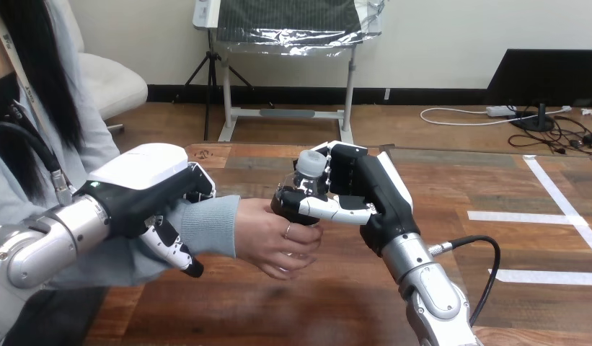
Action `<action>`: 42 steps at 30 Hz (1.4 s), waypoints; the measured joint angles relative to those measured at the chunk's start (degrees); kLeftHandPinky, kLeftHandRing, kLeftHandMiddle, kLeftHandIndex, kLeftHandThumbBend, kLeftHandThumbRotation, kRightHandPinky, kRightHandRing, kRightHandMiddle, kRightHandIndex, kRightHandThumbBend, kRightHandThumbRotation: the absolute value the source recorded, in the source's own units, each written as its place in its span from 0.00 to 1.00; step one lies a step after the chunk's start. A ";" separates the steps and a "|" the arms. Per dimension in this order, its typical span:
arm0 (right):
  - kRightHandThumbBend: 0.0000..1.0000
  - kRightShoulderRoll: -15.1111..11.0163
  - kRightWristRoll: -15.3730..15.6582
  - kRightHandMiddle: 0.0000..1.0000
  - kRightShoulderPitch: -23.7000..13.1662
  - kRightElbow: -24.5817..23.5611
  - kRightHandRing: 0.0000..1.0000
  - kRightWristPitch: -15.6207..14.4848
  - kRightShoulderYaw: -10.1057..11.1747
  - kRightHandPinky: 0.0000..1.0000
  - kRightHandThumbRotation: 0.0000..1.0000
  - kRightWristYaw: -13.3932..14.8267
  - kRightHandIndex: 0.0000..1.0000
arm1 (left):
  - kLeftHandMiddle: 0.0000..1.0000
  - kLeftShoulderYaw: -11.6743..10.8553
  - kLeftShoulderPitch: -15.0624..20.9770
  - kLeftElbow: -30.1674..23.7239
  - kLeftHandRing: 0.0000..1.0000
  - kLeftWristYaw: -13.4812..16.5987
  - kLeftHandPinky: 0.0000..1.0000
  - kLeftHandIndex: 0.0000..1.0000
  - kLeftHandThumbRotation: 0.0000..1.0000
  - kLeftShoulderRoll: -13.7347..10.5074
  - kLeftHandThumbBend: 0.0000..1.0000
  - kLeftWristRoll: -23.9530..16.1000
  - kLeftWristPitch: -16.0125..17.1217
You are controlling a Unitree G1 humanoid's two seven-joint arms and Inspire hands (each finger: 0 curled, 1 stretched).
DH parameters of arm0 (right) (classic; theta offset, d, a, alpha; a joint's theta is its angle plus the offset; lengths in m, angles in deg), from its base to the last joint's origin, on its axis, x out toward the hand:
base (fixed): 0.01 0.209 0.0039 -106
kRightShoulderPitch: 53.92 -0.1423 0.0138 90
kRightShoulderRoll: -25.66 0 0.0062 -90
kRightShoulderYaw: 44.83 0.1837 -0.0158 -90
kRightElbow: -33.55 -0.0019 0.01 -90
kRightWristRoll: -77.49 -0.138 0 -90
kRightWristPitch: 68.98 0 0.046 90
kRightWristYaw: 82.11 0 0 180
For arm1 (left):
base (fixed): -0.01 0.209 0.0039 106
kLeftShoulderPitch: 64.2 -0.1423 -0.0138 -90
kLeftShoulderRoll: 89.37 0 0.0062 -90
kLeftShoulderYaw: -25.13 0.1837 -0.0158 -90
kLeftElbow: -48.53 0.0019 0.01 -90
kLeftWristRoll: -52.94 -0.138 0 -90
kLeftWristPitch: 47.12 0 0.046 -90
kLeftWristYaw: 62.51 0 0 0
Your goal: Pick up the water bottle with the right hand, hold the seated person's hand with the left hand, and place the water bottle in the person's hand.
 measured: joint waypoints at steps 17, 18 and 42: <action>0.80 -0.15 0.01 0.46 0.00 0.00 0.40 -0.29 0.04 0.34 0.00 0.62 0.49 | 0.41 0.00 0.00 0.09 0.35 0.01 0.30 0.43 0.00 0.00 0.95 0.03 0.03; 0.80 -0.15 0.00 0.47 0.00 0.00 0.40 -0.32 0.05 0.35 0.00 0.63 0.49 | 0.42 0.00 0.00 0.09 0.36 0.03 0.31 0.45 0.01 0.00 0.95 0.03 0.04; 0.88 -0.76 2.70 0.74 -0.01 -0.02 0.72 -1.77 -0.83 0.67 0.15 2.34 0.74 | 0.81 -0.04 -0.07 -2.47 0.76 -0.46 0.72 0.85 0.30 -0.07 1.00 0.39 -0.78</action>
